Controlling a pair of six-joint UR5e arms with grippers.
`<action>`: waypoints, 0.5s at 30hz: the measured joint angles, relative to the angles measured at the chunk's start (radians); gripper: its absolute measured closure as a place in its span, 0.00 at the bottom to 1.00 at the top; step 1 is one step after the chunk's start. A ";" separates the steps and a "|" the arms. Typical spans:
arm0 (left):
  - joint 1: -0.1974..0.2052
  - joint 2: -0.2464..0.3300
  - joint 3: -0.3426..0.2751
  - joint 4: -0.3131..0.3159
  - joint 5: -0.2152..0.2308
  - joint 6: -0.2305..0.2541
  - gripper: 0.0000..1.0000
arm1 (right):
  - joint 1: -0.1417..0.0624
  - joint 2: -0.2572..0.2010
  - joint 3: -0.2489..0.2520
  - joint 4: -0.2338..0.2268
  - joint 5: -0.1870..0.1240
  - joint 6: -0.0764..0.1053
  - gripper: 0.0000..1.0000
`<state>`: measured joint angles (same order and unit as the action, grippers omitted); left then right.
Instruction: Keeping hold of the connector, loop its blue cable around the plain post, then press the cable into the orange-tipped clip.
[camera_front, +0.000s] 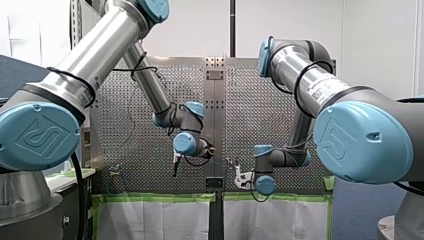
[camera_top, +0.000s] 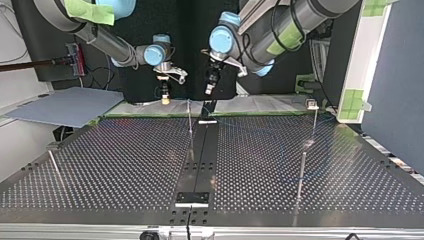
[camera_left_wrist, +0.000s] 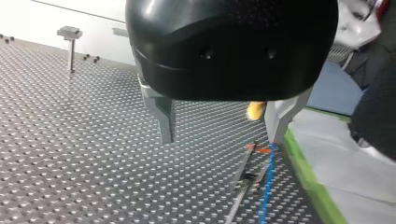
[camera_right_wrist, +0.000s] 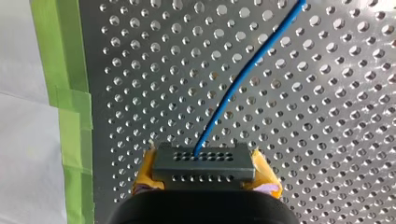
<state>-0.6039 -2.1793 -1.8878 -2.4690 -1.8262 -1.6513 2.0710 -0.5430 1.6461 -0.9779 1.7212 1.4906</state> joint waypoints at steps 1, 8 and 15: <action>-0.001 0.002 -0.008 -0.005 -0.001 0.000 0.05 | 0.001 0.000 0.000 0.000 -0.002 -0.001 1.00; -0.007 0.006 -0.069 -0.057 -0.032 0.004 0.05 | 0.007 0.002 0.001 0.005 -0.007 -0.014 1.00; -0.007 0.006 -0.103 -0.081 -0.059 0.011 0.05 | 0.009 0.037 0.000 0.012 -0.007 -0.040 1.00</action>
<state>-0.6113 -2.1728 -1.9908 -2.5498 -1.8856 -1.6402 2.0802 -0.5055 1.6459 -0.9654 1.7138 1.4511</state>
